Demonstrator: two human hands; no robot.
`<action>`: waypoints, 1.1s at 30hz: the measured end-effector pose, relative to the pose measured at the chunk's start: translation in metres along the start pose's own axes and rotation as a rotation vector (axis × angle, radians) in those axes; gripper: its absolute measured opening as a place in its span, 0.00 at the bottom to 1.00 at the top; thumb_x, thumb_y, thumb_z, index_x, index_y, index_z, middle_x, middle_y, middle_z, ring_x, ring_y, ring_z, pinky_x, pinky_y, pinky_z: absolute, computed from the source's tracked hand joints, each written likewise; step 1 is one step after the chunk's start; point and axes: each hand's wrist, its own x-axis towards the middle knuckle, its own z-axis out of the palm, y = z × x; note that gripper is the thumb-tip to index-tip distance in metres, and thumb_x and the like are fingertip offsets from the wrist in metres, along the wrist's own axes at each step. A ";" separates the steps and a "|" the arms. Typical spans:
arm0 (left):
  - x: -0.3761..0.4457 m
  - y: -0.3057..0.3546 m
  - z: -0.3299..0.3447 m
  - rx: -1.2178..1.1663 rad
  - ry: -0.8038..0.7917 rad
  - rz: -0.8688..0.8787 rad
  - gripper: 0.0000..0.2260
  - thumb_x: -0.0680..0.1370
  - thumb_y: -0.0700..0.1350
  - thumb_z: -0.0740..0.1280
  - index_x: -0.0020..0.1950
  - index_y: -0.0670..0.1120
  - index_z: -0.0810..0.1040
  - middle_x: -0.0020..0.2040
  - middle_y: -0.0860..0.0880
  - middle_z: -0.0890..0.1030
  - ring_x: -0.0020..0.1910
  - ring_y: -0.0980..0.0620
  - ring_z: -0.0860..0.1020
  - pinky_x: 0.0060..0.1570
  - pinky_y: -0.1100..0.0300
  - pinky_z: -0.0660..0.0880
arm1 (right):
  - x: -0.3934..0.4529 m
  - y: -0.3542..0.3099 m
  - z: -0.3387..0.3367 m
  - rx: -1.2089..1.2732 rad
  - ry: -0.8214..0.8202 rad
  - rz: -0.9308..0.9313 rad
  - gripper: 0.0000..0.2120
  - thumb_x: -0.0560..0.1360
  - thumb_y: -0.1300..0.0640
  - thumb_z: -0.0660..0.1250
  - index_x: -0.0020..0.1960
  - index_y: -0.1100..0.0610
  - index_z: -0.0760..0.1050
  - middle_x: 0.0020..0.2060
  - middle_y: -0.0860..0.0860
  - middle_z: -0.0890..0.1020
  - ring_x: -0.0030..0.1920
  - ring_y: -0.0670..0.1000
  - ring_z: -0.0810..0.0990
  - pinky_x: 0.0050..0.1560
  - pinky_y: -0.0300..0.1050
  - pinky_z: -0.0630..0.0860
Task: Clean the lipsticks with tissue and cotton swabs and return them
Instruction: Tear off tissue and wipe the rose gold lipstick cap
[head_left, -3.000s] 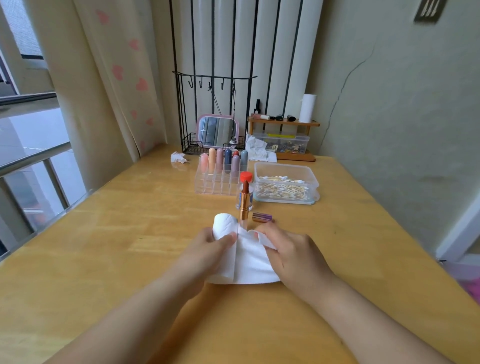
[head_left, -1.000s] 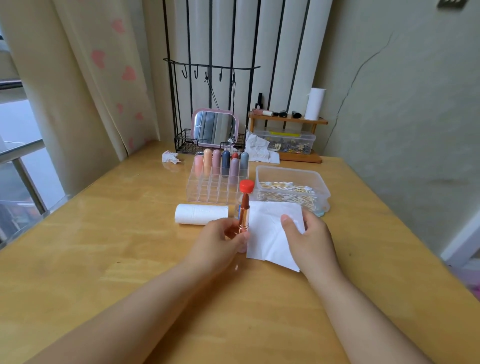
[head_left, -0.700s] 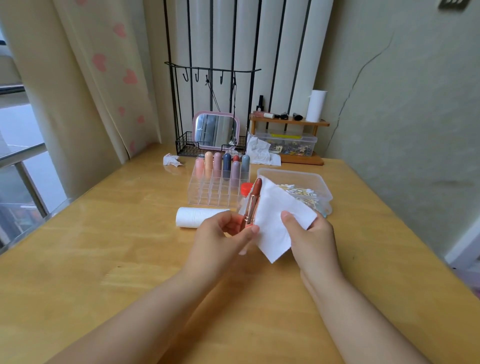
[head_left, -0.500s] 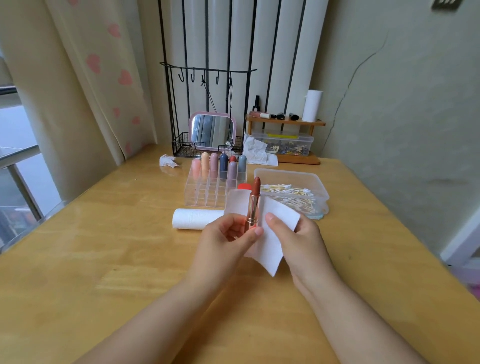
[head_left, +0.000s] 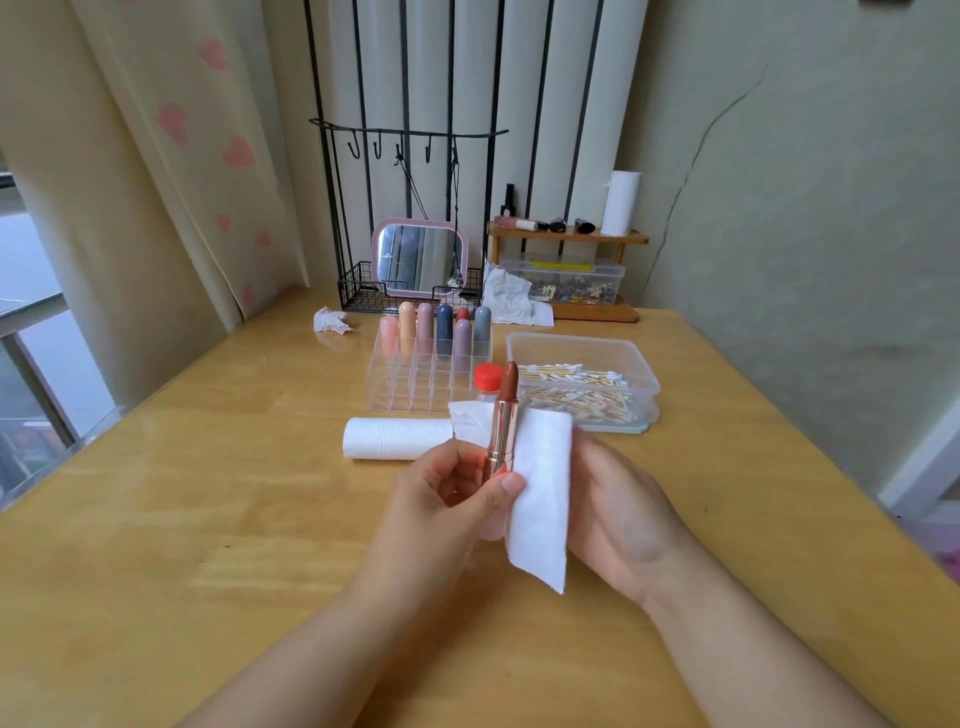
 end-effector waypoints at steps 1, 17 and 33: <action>-0.001 0.000 0.001 -0.005 -0.005 0.004 0.07 0.68 0.47 0.74 0.39 0.45 0.79 0.34 0.42 0.76 0.33 0.51 0.73 0.31 0.61 0.73 | 0.000 0.002 0.000 -0.067 -0.002 -0.037 0.14 0.74 0.52 0.64 0.52 0.60 0.81 0.50 0.62 0.82 0.48 0.57 0.81 0.52 0.52 0.78; -0.007 0.003 0.005 -0.065 -0.220 -0.055 0.14 0.72 0.46 0.66 0.52 0.37 0.76 0.40 0.45 0.79 0.37 0.54 0.75 0.36 0.64 0.74 | 0.000 0.006 0.000 -0.362 0.052 -0.257 0.12 0.69 0.48 0.70 0.45 0.56 0.81 0.39 0.52 0.84 0.42 0.52 0.82 0.49 0.57 0.77; -0.008 0.000 0.009 -0.098 -0.100 -0.060 0.08 0.67 0.44 0.71 0.42 0.42 0.77 0.36 0.45 0.79 0.36 0.51 0.74 0.34 0.63 0.71 | 0.003 0.008 -0.001 -0.374 0.173 -0.327 0.12 0.71 0.50 0.68 0.45 0.58 0.82 0.43 0.55 0.83 0.48 0.51 0.80 0.56 0.51 0.75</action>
